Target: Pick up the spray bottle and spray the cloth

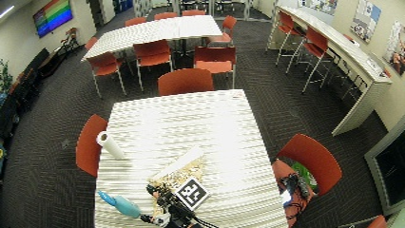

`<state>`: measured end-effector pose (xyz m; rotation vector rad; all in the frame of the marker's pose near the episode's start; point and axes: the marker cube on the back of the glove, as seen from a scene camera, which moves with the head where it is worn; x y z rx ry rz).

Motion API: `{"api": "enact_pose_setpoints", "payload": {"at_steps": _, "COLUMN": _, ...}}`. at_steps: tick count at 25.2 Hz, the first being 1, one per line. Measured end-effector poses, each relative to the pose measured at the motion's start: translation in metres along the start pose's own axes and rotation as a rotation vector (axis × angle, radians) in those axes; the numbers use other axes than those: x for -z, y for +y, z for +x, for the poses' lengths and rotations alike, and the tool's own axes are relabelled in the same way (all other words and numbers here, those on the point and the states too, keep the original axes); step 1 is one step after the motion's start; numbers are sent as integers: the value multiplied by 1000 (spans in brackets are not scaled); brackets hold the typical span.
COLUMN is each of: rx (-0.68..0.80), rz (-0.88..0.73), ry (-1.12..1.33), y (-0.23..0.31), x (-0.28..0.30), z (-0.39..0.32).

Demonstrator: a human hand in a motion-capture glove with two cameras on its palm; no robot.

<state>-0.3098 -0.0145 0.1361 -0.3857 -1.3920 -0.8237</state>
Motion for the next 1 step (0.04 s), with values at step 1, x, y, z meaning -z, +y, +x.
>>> {"api": "enact_pose_setpoints", "payload": {"at_steps": 1, "rx": 4, "rz": -1, "ry": 4, "y": 0, "x": 0, "z": 1}}
